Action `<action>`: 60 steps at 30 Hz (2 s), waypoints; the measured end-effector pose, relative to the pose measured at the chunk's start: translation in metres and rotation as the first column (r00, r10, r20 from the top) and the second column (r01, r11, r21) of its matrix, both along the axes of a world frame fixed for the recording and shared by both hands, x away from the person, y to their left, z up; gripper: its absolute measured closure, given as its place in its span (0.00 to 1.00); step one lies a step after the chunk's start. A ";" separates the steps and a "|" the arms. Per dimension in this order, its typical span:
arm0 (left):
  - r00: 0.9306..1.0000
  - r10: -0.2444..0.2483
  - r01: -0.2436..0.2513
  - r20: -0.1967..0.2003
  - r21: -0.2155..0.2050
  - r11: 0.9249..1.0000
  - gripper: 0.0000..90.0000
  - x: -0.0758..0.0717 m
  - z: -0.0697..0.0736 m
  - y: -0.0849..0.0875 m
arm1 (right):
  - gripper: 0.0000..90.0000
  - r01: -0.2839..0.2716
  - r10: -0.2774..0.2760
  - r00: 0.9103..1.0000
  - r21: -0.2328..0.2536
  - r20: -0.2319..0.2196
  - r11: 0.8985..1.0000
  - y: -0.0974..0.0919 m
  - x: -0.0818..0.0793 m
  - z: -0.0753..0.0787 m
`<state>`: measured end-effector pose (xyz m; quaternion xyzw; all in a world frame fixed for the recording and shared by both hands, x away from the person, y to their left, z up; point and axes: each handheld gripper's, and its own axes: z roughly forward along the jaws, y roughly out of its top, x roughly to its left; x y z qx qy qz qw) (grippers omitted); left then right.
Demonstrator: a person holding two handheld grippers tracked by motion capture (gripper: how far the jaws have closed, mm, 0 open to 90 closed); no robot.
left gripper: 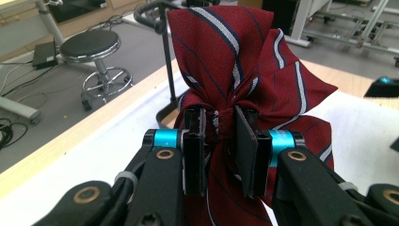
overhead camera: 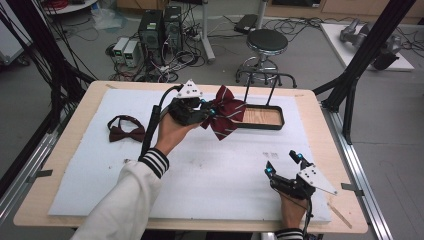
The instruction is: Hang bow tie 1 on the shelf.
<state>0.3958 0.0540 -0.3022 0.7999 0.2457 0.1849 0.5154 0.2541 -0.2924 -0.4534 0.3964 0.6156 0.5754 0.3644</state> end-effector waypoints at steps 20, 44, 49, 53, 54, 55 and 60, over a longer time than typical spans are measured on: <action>0.999 -0.033 0.028 -0.027 -0.185 0.982 0.83 0.041 0.009 -0.023 | 0.11 0.010 -0.010 1.000 0.005 0.000 1.000 0.000 0.001 0.000; 0.996 -0.082 0.070 -0.023 -0.315 0.946 0.84 0.073 0.021 -0.056 | 0.11 0.016 -0.016 1.000 0.016 -0.014 1.000 -0.001 0.001 0.000; 0.997 -0.071 0.061 -0.019 -0.330 0.942 0.84 0.079 0.020 -0.058 | 0.11 0.019 -0.019 1.000 0.014 -0.009 1.000 -0.001 0.002 0.000; 0.998 -0.062 0.051 -0.024 -0.331 0.942 0.84 0.085 0.018 -0.057 | 0.11 0.022 -0.022 1.000 0.020 -0.012 1.000 -0.001 0.002 0.000; 0.998 -0.062 0.051 -0.023 -0.333 0.942 0.84 0.086 0.017 -0.057 | 0.11 0.022 -0.022 1.000 0.021 -0.013 1.000 -0.001 0.001 0.000; 0.998 -0.059 0.047 -0.026 -0.333 0.942 0.84 0.087 0.017 -0.057 | 0.11 0.022 -0.022 1.000 0.022 -0.013 1.000 -0.001 0.001 0.000; 0.998 -0.066 0.062 -0.004 -0.300 0.952 0.84 0.092 0.022 -0.067 | 0.11 0.022 -0.021 1.000 0.020 -0.013 1.000 -0.001 0.001 0.000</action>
